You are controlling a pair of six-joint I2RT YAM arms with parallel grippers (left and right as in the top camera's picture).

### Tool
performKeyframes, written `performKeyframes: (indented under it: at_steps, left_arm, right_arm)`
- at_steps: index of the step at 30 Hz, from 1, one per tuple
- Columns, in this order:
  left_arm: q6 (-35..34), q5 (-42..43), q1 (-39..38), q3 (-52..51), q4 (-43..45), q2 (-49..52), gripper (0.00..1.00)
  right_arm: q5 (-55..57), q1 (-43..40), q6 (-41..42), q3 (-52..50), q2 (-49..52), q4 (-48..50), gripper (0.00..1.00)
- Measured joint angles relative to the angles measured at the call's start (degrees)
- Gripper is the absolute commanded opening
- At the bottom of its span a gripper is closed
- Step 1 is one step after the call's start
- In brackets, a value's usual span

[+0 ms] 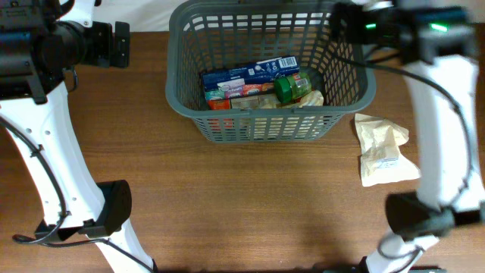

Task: Pack container
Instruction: 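Place the green-lidded jar into the basket with the right gripper, then grasp the right paper bag with the right gripper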

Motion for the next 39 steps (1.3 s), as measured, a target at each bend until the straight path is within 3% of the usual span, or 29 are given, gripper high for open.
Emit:
performKeyframes:
  at_steps: [5,9,14,20,27,34,37,38,39]
  left_arm:
    - [0.0,0.0,0.0,0.0,0.0,0.0,0.99]
    - [0.0,0.0,0.0,0.0,0.0,0.0,0.99]
    - [0.0,0.0,0.0,0.0,0.0,0.0,0.99]
    - [0.0,0.0,0.0,0.0,0.0,0.0,0.99]
    - [0.0,0.0,0.0,0.0,0.0,0.0,0.99]
    - [0.0,0.0,0.0,0.0,0.0,0.0,0.99]
    - [0.0,0.0,0.0,0.0,0.0,0.0,0.99]
    - [0.0,0.0,0.0,0.0,0.0,0.0,0.99]
    - [0.0,0.0,0.0,0.0,0.0,0.0,0.99]
  right_arm:
    - [5.2,-9.4,-0.4,3.7,-10.0,-3.2,0.99]
    - [6.3,-20.6,1.7,2.6,-10.0,-5.4,0.99]
    - [2.7,-31.9,4.9,-11.8,-2.2,-4.5,0.99]
    - [-4.0,-32.8,2.6,-29.2,5.3,-1.7,0.96]
    - [-7.5,-28.2,-4.3,-42.7,5.2,4.4,0.95]
    - [-7.7,-27.5,-6.2,-57.7,5.2,13.4,0.93]
    - [-7.7,-27.5,-6.3,-62.3,5.2,17.3,0.85]
    - [-7.7,-27.5,-6.4,-63.1,5.2,17.9,0.79]
    - [-7.8,-27.5,-6.5,-63.8,5.2,18.4,0.61]
